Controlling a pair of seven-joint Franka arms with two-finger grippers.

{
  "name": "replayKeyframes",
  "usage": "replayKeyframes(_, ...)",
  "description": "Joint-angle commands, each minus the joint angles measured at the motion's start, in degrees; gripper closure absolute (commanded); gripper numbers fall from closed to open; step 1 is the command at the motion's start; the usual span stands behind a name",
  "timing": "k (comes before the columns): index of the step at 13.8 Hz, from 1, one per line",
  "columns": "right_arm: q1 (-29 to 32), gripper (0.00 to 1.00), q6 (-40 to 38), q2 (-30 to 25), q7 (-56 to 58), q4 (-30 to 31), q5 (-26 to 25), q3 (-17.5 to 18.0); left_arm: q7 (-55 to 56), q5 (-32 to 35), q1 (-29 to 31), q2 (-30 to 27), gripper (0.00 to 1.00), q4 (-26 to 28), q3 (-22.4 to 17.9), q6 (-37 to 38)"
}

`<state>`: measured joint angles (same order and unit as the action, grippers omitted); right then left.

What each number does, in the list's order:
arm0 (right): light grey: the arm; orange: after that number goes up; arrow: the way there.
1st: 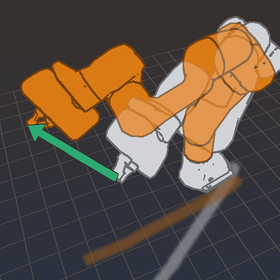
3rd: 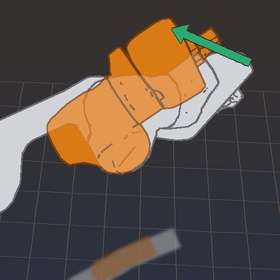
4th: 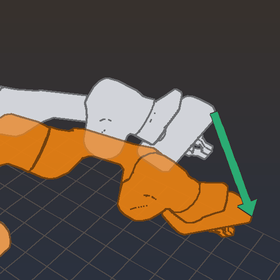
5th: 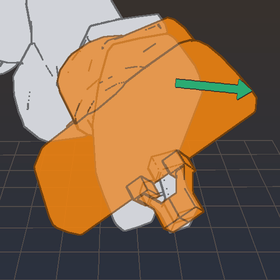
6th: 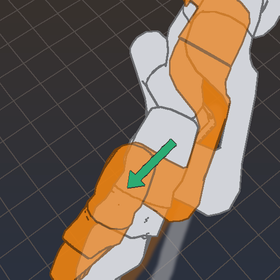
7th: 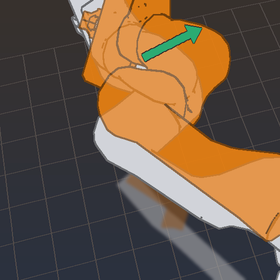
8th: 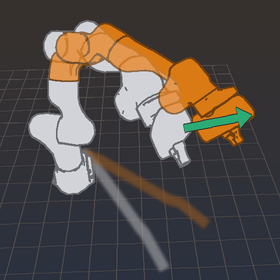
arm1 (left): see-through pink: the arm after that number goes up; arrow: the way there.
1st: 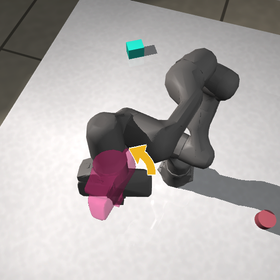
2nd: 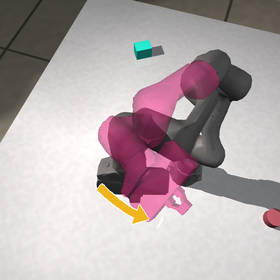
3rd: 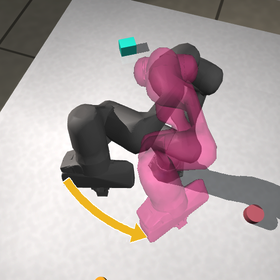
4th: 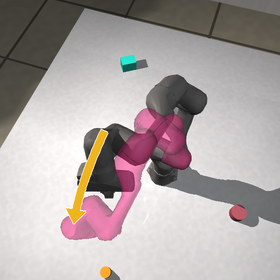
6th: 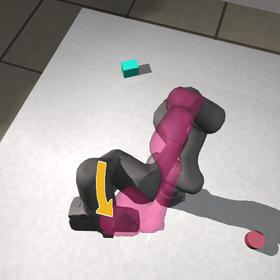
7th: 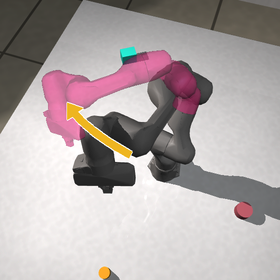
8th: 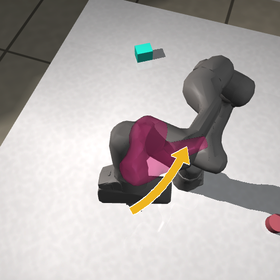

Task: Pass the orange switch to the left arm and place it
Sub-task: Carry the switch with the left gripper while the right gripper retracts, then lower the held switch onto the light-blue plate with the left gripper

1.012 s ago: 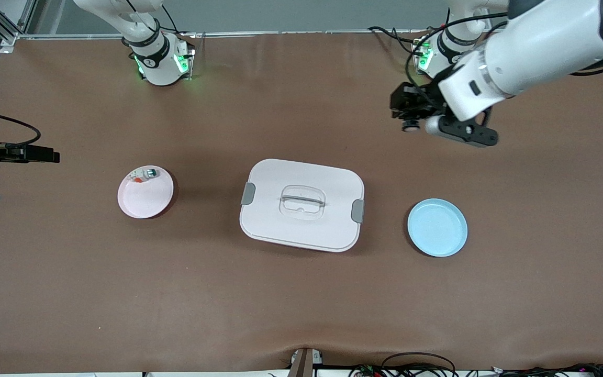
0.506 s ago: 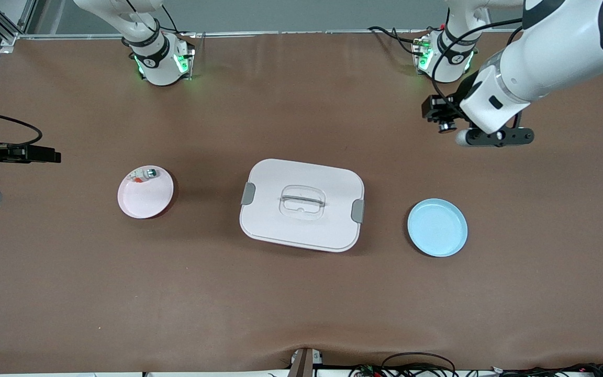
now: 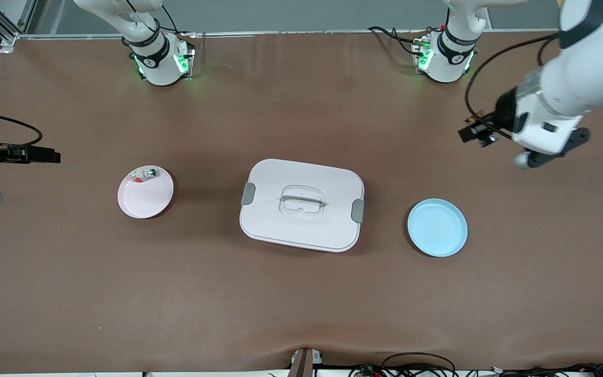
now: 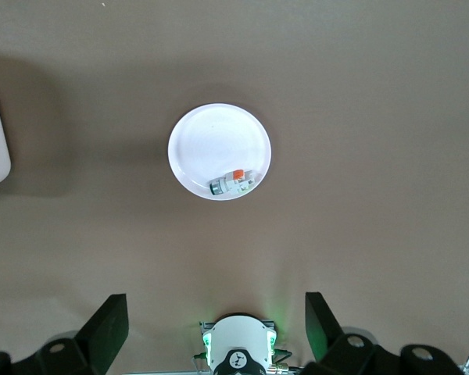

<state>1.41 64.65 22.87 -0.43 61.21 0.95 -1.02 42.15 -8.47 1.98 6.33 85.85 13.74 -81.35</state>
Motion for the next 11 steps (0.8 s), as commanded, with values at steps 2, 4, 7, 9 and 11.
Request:
replayKeyframes(2,1.9,0.00,2.3,-0.6,0.0,-0.1,-1.2,0.7,6.4,2.7,4.2,0.9,1.00,0.9,0.3,-2.5)
replayKeyframes(4,2.1,0.00,2.4,-1.1,0.0,-0.1,-1.2,0.4,13.9,4.7,4.2,1.2,1.00,3.4,0.3,-6.3)
replayKeyframes(7,3.2,0.00,3.4,-2.4,0.6,-0.5,-0.9,0.8,23.0,5.8,4.2,1.2,1.00,7.9,0.3,-13.6)
replayKeyframes(9,2.7,0.00,5.2,-3.7,0.1,-0.1,-0.6,1.0,26.9,6.4,4.2,1.2,1.00,9.8,0.3,-17.0)
replayKeyframes(11,2.7,0.00,6.5,-4.3,-0.1,0.1,-0.2,0.9,29.2,6.6,4.2,1.2,1.00,12.1,0.2,-20.6)
